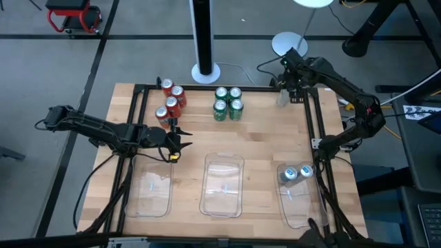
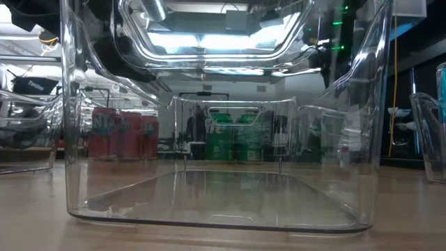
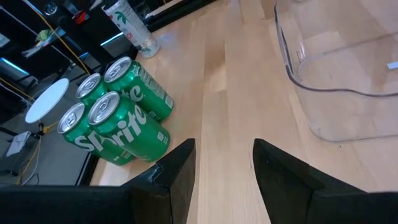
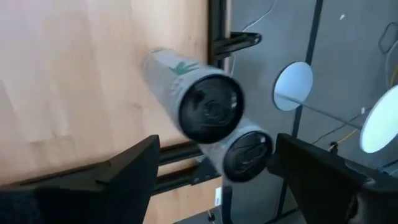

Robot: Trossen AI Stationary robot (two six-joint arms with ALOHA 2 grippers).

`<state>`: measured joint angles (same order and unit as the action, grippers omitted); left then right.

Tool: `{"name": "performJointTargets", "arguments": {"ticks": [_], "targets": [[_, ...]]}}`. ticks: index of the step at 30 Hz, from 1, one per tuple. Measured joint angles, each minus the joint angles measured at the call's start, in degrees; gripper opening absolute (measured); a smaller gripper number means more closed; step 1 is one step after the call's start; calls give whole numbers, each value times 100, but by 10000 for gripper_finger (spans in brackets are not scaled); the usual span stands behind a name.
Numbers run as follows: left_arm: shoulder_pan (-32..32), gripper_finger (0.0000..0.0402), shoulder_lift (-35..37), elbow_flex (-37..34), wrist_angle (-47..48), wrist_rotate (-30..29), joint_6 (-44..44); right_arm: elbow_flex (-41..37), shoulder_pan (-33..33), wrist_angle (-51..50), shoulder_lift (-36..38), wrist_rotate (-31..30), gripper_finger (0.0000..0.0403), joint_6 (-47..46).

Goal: Sort soda cans
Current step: Put the white and pink soda can into the right transparent bin

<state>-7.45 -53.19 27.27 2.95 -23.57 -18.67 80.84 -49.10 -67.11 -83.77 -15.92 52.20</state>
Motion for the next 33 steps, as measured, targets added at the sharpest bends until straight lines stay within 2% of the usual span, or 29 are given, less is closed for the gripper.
{"name": "performJointTargets", "arguments": {"ticks": [9,15,18,21,26,33], "targets": [[1,153,0,0,-49,0,56,0,-123,437,0,143,321,242],[1,153,0,0,-61,0,67,0,-119,572,0,-228,321,509],[1,153,0,0,-69,0,69,0,-119,580,-27,10,322,597],[1,153,0,0,-69,0,103,-2,-121,547,-126,199,338,612],[0,153,0,0,-69,1,150,-2,-119,544,-342,205,392,612],[0,153,0,0,-68,0,145,-4,-128,382,-539,39,384,373]]}}
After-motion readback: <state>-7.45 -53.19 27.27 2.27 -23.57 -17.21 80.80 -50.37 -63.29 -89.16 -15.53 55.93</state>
